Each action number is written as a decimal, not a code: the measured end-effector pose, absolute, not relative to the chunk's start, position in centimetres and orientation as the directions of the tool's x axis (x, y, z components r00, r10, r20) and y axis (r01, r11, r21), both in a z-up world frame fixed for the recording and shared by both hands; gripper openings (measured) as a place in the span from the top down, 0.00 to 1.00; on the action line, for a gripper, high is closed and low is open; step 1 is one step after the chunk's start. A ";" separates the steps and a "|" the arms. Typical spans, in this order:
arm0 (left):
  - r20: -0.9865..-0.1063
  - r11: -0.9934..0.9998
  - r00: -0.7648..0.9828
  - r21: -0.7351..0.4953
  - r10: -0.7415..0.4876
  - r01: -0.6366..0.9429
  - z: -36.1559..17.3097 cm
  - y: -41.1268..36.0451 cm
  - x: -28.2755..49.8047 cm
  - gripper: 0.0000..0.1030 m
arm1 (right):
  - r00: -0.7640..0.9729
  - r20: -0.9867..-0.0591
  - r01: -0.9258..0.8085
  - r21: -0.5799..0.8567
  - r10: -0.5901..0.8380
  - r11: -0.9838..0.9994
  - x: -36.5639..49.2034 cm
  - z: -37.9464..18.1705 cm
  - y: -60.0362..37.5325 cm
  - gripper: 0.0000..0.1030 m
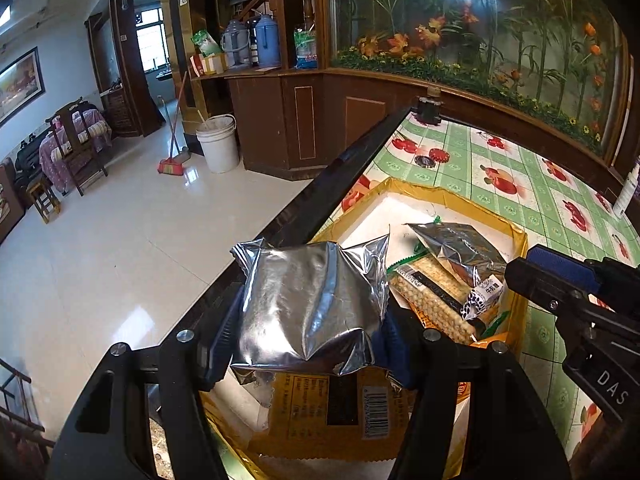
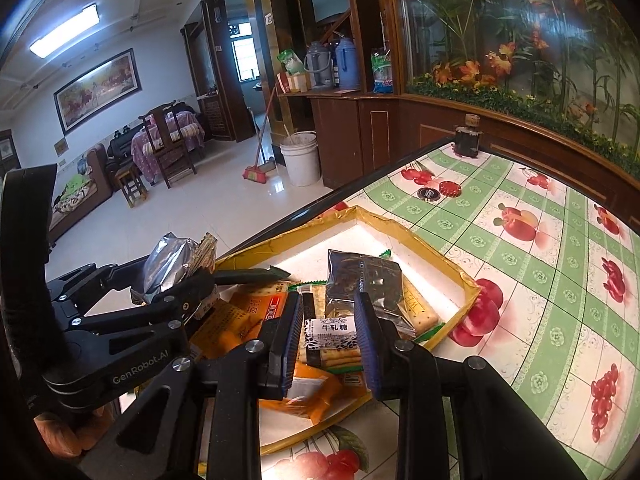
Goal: Organize snacks
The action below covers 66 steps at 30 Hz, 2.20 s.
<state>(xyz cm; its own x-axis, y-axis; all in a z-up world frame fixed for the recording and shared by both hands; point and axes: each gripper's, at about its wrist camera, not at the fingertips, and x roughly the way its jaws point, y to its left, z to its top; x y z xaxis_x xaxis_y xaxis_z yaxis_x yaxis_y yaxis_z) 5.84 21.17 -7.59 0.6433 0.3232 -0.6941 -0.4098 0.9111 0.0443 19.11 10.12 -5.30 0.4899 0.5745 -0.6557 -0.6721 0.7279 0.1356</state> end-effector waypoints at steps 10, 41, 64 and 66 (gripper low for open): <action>-0.707 0.908 0.608 0.118 0.361 -0.403 -8.9 20.2 6.7 0.32 | 0.511 -0.674 -0.648 0.106 0.533 0.754 19.3 -5.8 9.4 0.73; -0.585 0.917 0.720 0.113 0.373 -0.382 -3.0 15.4 3.6 0.20 | 0.737 -0.575 -0.498 -0.107 0.355 0.861 14.8 -1.3 2.5 0.28; -0.494 0.898 0.752 0.196 0.437 -0.393 -1.0 11.5 1.0 0.08 | 0.767 -0.536 -0.468 -0.092 0.353 0.879 12.2 0.3 -0.4 0.25; -0.482 0.899 0.759 0.203 0.437 -0.389 -0.9 11.2 0.7 0.07 | 0.766 -0.537 -0.469 -0.091 0.353 0.879 12.1 0.2 -0.4 0.25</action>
